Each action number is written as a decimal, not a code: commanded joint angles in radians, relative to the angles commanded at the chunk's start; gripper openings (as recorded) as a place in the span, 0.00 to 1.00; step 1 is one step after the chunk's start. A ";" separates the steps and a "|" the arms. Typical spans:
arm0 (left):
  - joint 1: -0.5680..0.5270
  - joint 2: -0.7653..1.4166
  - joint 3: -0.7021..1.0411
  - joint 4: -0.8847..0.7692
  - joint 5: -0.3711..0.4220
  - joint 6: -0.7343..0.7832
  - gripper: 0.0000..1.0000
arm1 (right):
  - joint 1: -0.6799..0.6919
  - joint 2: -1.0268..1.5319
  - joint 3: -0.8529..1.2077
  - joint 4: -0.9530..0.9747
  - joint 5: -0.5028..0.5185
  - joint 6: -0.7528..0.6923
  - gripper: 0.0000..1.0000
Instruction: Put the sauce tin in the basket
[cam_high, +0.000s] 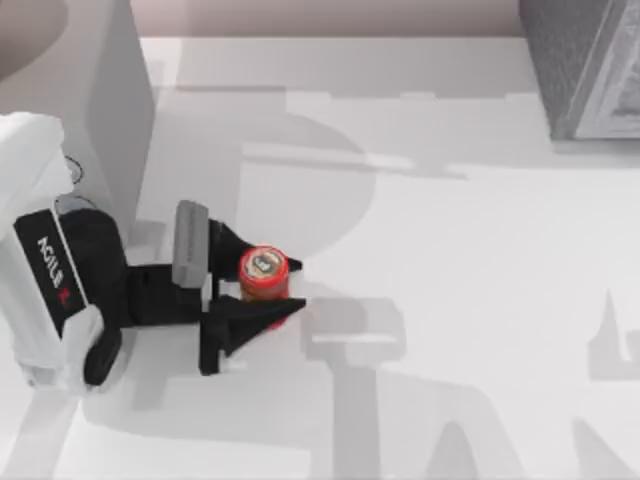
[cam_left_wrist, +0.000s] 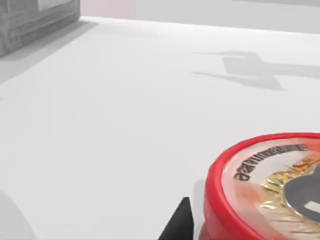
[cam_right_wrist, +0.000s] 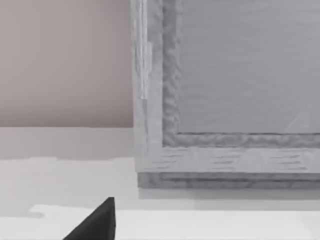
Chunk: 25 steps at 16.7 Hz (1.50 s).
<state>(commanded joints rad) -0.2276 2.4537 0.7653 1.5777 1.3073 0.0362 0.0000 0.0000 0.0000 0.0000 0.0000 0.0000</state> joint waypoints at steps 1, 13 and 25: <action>0.004 -0.029 -0.033 -0.037 0.036 -0.007 0.00 | 0.000 0.000 0.000 0.000 0.000 0.000 1.00; 0.263 -0.584 -0.376 -0.584 0.534 -0.054 0.00 | 0.000 0.000 0.000 0.000 0.000 0.000 1.00; 0.946 -1.316 -0.464 -0.775 0.904 -0.063 0.00 | 0.000 0.000 0.000 0.000 0.000 0.000 1.00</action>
<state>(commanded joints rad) 0.7185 1.1375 0.3016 0.8028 2.2116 -0.0269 0.0000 0.0000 0.0000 0.0000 0.0000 0.0000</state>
